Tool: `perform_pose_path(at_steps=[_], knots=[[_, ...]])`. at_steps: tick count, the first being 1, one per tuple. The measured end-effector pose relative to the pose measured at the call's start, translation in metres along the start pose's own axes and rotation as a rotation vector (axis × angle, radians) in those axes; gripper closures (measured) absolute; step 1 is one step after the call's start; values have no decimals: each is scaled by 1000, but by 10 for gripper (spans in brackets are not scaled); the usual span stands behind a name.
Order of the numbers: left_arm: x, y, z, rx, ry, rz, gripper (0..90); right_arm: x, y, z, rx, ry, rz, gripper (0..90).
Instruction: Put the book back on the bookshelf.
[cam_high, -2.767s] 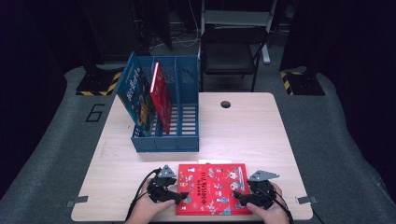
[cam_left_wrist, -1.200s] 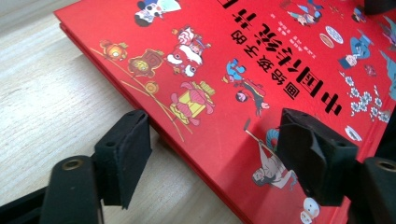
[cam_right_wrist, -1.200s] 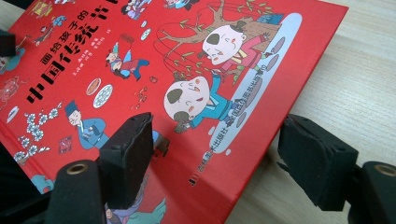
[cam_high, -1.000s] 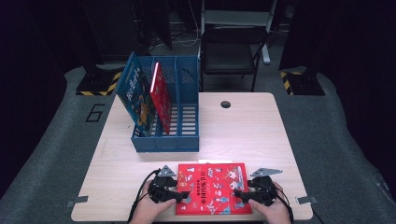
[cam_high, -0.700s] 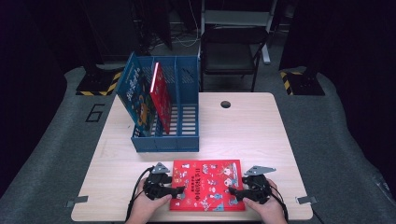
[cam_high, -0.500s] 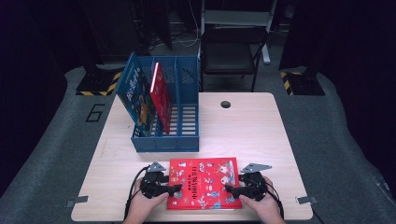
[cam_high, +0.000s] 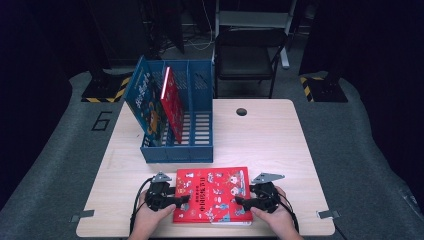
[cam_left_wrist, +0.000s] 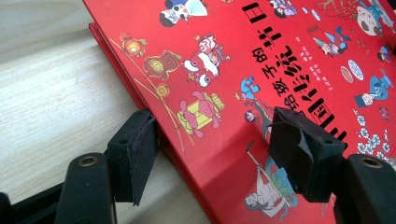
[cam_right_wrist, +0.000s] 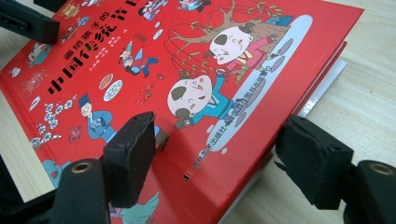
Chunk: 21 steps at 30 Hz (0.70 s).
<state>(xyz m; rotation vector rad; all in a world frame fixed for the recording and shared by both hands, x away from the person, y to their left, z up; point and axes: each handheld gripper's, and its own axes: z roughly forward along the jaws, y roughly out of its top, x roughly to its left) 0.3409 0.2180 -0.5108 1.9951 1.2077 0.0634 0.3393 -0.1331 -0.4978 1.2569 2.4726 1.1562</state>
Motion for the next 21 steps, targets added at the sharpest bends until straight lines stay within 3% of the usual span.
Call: perform_pose_path(at_steps=[4,14,18,20,21], knots=[[1,-2,0,4,18,16,327,-2,0,0,2,0,-8,288],[-6,-1,3,2,1,13,330,-7,-3,-5,9,1,3,333],[-11,2,5,13,-10,50,337,-13,-7,-9,13,-17,45,346],[-17,4,9,-5,-24,36,347,-17,-9,-12,8,-34,55,349],[-20,5,11,-12,-21,48,354,-19,-9,-13,5,-42,66,349]])
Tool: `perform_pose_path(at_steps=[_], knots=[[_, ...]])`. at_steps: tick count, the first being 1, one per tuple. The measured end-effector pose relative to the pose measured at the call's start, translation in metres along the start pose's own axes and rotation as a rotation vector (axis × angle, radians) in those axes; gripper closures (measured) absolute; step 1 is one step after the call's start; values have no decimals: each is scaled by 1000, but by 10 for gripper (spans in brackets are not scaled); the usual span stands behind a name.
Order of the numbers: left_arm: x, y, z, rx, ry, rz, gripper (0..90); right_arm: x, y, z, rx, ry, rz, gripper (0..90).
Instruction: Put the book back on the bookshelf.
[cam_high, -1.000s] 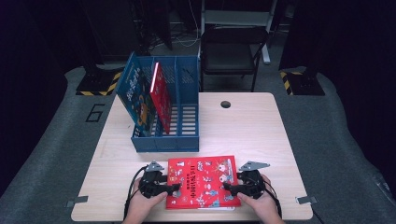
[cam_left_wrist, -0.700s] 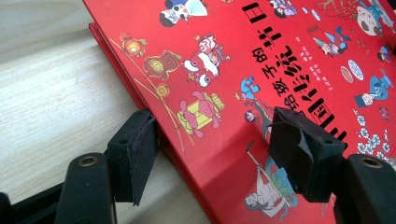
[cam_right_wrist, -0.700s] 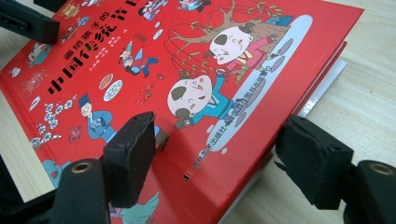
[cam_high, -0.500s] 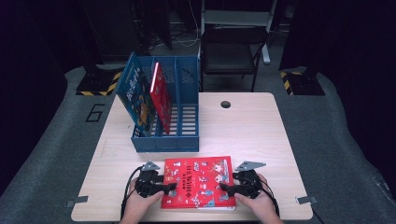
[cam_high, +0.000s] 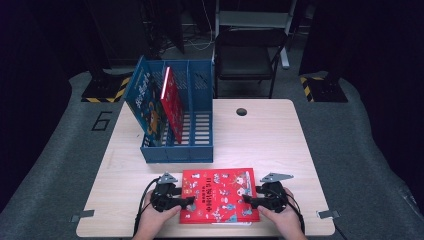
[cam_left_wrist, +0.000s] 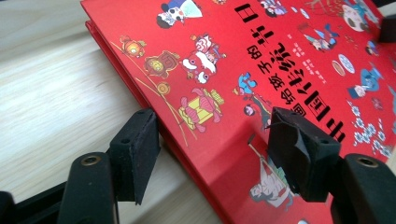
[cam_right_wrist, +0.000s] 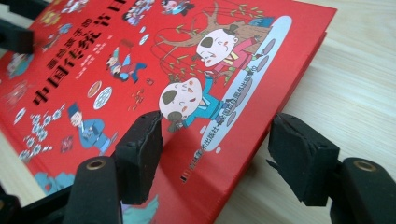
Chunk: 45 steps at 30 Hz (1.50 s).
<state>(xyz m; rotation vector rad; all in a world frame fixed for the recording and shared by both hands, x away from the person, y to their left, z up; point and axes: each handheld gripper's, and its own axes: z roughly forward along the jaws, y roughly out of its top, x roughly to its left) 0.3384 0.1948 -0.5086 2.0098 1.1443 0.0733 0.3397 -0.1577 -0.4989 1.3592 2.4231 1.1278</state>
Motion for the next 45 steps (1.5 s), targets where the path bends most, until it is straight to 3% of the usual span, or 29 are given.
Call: perform_pose_path(at_steps=[1,4,5,8,10,13,25,30,32,40,45], knots=[[-1,2,1,23,-20,35,361,-3,-1,-2,4,-7,14,350],[-7,4,7,24,-49,47,375,-14,-4,-8,-11,-31,59,374],[-7,6,9,25,-40,72,374,-16,-5,-10,-12,-34,64,383],[-6,6,11,28,-39,62,363,-19,-7,-22,-42,-122,48,437],[-5,6,11,26,-35,64,362,-22,-8,-26,-52,-142,55,463],[-6,6,11,28,-27,63,344,-26,-11,-25,-21,-163,50,502],[-13,-2,4,64,-22,82,221,-21,-13,-23,-26,-163,51,591],[-18,-5,5,77,-37,78,215,-20,-13,-23,-15,-146,55,649],[-19,-5,5,78,-31,82,214,-20,-13,-23,-16,-147,36,674],[-19,-7,6,76,-71,44,194,-20,-13,-22,-14,-127,59,729],[-18,-7,4,65,-134,11,170,-17,-13,-20,-9,-141,27,770]])
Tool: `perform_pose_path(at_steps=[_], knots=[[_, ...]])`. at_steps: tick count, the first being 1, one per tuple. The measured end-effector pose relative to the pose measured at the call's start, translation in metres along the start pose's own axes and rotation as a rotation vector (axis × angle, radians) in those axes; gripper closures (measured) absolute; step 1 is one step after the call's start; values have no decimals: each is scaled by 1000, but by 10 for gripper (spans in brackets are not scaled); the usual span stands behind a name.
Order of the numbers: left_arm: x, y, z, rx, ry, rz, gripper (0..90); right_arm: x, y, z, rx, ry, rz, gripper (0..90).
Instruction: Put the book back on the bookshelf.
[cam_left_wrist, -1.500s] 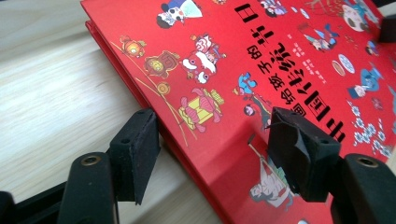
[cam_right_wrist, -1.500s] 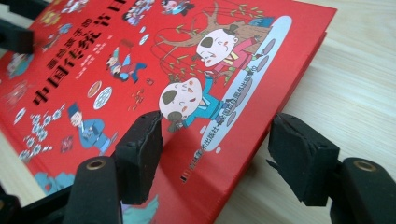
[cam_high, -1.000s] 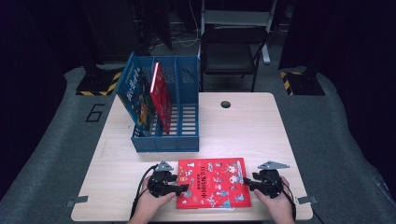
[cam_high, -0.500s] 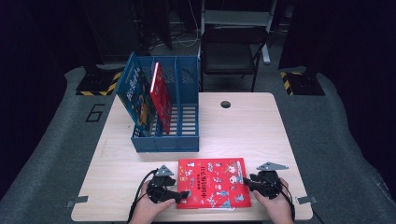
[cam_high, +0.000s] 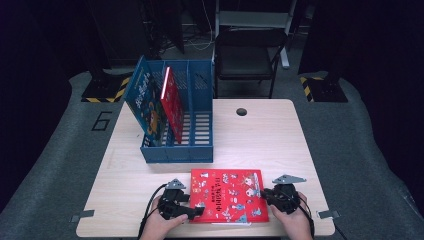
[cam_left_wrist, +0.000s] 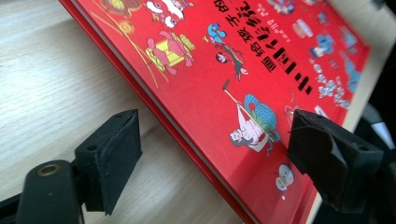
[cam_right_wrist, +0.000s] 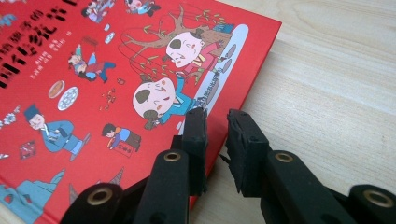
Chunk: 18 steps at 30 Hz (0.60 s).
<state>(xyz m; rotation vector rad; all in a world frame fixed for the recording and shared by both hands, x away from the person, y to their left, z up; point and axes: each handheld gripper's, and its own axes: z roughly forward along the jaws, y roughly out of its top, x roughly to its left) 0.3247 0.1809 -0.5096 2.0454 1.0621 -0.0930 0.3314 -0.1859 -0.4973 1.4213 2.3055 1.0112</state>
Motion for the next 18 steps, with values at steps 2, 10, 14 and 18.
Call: perform_pose_path(at_steps=[2,10,14,18], knots=[[-1,0,0,-1,-12,9,170,-3,0,0,5,19,20,769],[-7,-1,10,14,-21,22,165,-9,-2,0,-2,59,74,768],[-6,-1,11,8,-40,8,172,-7,-2,0,-5,51,65,768],[-6,-2,12,11,-44,5,174,-9,-2,0,-9,49,77,731]])
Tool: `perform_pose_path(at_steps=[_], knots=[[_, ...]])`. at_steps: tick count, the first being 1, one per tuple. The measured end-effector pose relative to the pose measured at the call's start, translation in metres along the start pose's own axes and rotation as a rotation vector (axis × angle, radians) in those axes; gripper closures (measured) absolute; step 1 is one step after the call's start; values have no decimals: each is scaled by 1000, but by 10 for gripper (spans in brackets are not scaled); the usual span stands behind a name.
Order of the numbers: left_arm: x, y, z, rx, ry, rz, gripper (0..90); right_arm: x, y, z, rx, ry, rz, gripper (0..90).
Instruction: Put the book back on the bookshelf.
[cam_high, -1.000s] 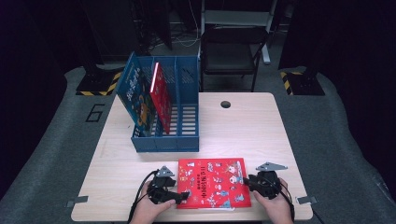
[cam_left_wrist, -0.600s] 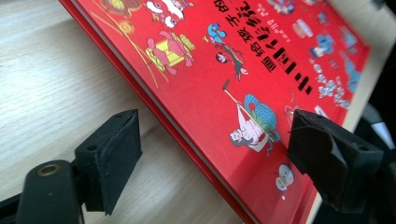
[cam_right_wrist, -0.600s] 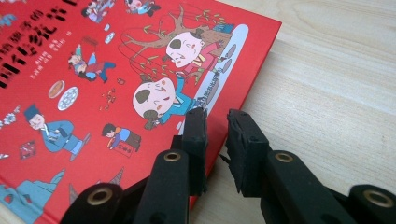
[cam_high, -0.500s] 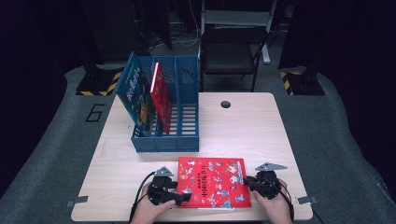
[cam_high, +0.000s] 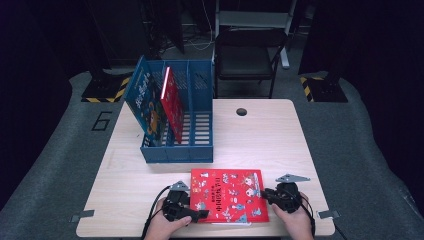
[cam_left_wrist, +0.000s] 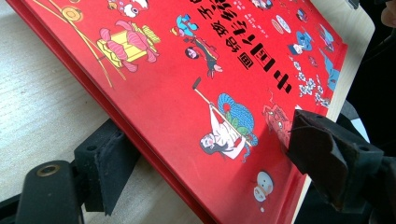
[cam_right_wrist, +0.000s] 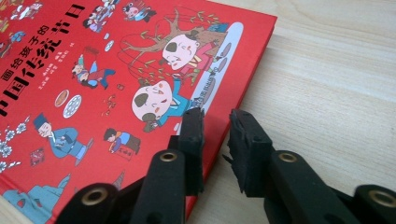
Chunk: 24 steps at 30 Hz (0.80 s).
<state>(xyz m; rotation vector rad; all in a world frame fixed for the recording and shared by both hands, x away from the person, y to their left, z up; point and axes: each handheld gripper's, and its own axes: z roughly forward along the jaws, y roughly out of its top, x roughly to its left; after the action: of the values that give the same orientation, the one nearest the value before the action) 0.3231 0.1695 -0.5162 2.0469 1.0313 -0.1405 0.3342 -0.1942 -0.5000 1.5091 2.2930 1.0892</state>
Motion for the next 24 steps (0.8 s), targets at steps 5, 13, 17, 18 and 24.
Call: perform_pose_path(at_steps=[5,13,17,18,24], knots=[[3,1,-2,6,-13,-20,211,-4,-1,0,-14,-8,18,572],[5,0,-3,-14,14,-22,242,-1,-3,8,35,107,99,408],[5,0,-4,-12,27,-24,256,0,-4,9,52,125,92,364],[5,0,-4,-12,31,-22,256,0,-4,9,54,126,91,360],[6,1,-4,-4,21,-30,263,3,-4,9,58,124,86,337]])
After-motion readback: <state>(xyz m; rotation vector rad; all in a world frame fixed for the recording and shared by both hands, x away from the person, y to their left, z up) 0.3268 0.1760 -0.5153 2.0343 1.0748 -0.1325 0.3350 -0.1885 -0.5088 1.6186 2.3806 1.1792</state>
